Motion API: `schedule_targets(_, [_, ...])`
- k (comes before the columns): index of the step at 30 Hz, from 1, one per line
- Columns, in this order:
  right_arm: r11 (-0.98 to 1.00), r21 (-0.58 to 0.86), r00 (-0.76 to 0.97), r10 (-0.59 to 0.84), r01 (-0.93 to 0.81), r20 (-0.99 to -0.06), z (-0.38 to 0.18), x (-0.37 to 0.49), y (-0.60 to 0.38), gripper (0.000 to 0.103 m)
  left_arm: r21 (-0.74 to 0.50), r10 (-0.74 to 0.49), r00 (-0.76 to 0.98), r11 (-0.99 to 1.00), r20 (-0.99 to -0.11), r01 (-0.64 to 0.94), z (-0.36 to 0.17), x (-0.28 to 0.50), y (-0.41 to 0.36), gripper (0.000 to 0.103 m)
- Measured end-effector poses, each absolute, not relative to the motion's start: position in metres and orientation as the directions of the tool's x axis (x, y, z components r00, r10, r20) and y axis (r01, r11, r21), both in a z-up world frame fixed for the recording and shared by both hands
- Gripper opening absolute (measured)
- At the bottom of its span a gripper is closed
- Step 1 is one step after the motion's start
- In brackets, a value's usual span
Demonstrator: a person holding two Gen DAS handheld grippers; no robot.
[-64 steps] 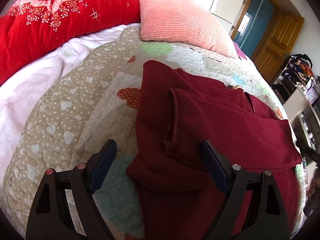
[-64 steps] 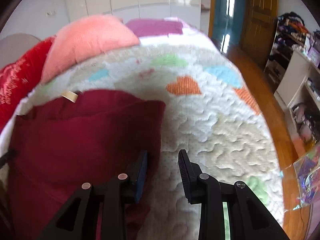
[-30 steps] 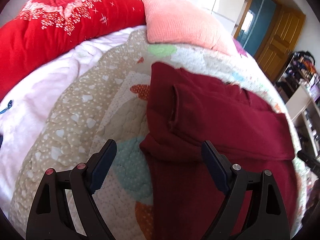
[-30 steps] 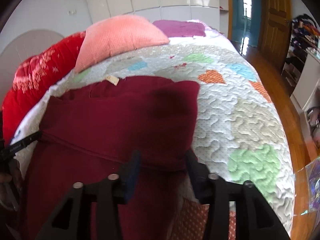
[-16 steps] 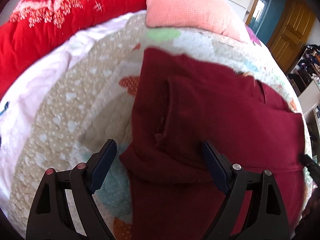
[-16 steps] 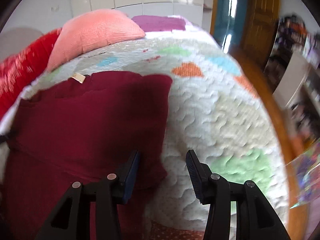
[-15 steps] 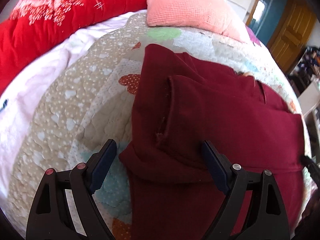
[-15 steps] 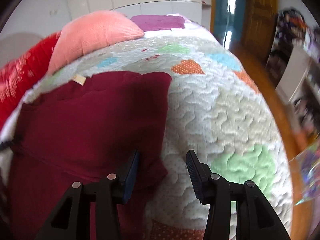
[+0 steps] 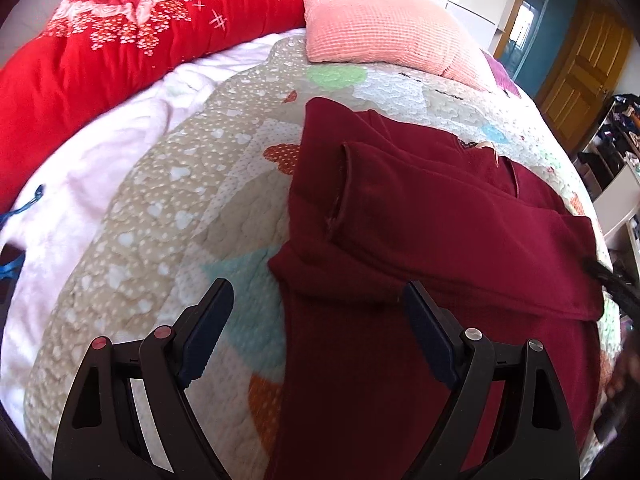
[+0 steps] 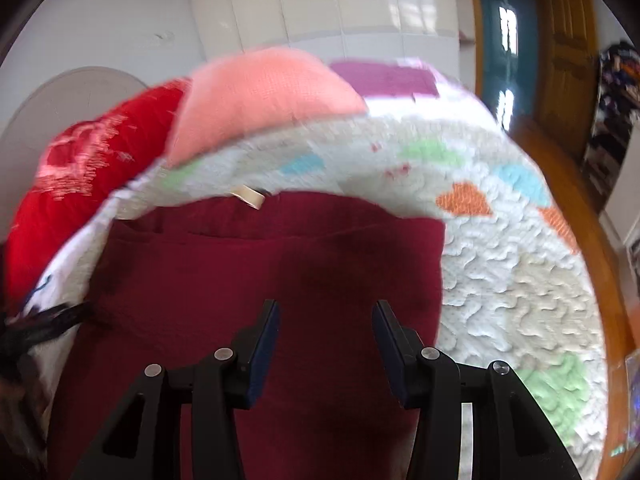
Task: Fold small clothes
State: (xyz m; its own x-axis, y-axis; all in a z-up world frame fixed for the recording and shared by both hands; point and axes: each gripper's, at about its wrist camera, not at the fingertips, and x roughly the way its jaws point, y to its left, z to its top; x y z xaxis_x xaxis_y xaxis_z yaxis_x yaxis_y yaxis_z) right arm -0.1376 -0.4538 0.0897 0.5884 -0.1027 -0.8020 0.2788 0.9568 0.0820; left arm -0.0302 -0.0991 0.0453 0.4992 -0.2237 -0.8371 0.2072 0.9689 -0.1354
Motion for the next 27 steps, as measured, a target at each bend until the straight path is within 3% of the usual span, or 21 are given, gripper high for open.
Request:
schedule_targets(2, [0.925, 0.025, 0.495, -0.179, 0.378, -0.851, 0.068, -0.124, -0.47, 0.046, -0.133, -0.222, 0.507, 0.969, -0.833, 0.206, 0.05, -0.038, -0.094, 0.087])
schedule_targets(4, [0.918, 0.052, 0.499, -0.166, 0.394, -0.851, 0.066, -0.124, -0.474, 0.046, -0.122, -0.215, 0.518, 0.97, -0.828, 0.208, 0.054, -0.044, -0.091, 0.087])
schedule_targets(13, [0.964, 0.105, 0.572, -0.055, 0.243, -0.818, 0.118, -0.209, -0.432, 0.049, -0.085, -0.207, 0.548, 0.967, -0.811, 0.239, 0.069, -0.083, -0.083, 0.087])
schedule_targets(27, [0.971, 0.154, 0.545, 0.031, 0.181, -0.838, 0.12, -0.337, -0.417, 0.059, -0.08, -0.206, 0.539, 0.966, -0.817, 0.247, 0.07, -0.16, -0.056, 0.087])
